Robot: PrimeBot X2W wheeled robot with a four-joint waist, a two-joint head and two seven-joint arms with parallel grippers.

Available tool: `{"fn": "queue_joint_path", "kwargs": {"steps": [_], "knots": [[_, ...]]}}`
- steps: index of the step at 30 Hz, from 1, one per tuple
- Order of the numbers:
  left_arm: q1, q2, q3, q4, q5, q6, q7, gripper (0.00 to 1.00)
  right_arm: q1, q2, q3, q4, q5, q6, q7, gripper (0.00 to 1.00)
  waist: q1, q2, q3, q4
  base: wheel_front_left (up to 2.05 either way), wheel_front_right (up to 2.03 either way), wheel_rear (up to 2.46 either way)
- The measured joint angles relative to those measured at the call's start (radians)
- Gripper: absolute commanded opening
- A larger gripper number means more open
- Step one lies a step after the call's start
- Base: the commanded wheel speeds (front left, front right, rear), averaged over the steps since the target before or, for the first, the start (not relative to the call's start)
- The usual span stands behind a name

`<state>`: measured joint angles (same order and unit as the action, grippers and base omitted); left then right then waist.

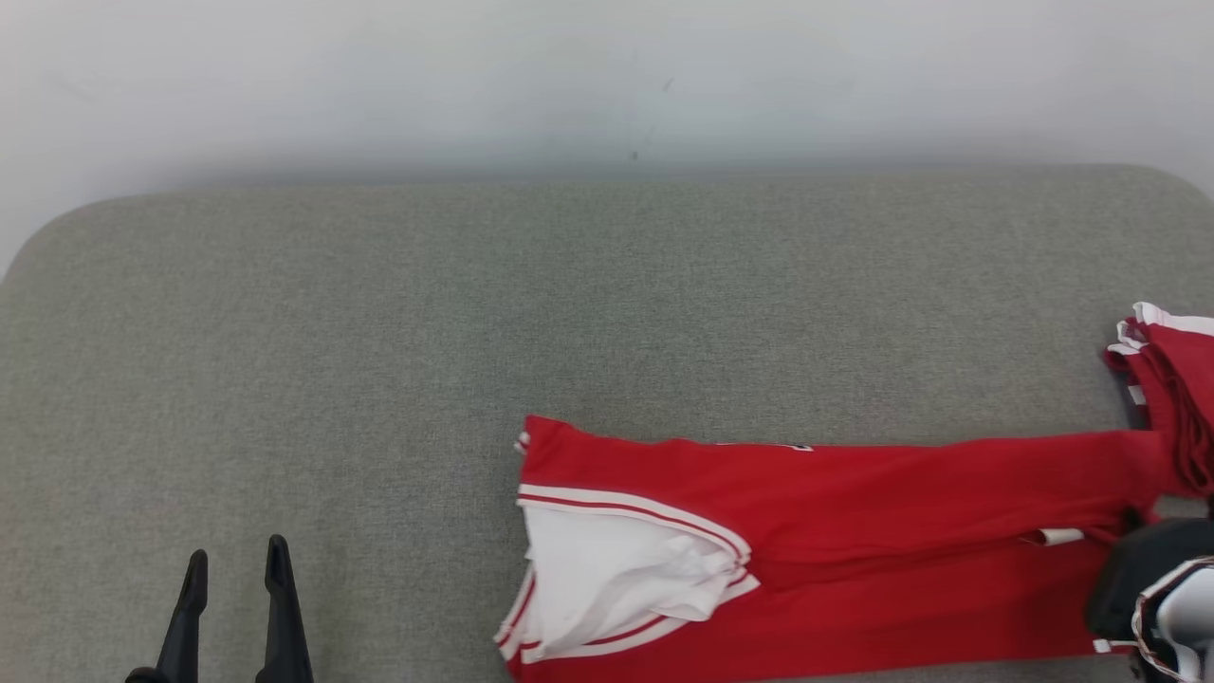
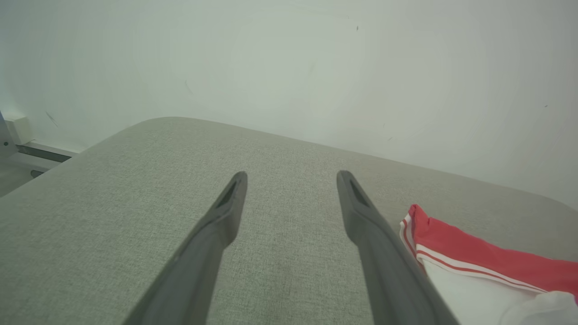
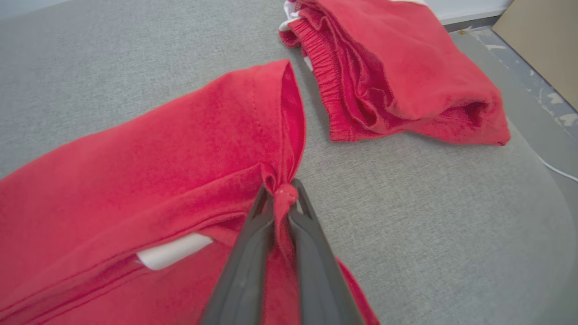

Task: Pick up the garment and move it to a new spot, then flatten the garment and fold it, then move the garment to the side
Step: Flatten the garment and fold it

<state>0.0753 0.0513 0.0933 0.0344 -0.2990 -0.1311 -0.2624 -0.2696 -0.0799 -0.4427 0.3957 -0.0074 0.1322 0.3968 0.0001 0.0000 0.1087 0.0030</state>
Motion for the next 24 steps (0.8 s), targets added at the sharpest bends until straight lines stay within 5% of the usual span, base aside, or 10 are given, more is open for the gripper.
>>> {"fn": "queue_joint_path", "kwargs": {"steps": [13,18,24], "knots": [[0.007,0.000,-0.002,-0.005,-0.007,0.007,0.000,1.00,0.048,-0.019,-0.118,-0.150,-0.116,0.000,0.027,0.00,-0.0001,0.0000,-0.032,-0.025,0.00,0.00,0.00],[0.015,0.000,0.007,-0.010,-0.003,0.008,0.000,1.00,0.075,-0.003,-0.010,-0.174,-0.015,0.000,0.067,0.00,-0.0001,0.0000,-0.041,-0.028,0.00,0.00,0.00],[0.023,0.000,0.004,-0.011,-0.002,0.010,0.000,1.00,0.097,0.024,0.250,-0.219,0.139,0.000,0.132,0.00,-0.0001,0.0000,-0.051,-0.040,0.00,0.00,0.00]]}}
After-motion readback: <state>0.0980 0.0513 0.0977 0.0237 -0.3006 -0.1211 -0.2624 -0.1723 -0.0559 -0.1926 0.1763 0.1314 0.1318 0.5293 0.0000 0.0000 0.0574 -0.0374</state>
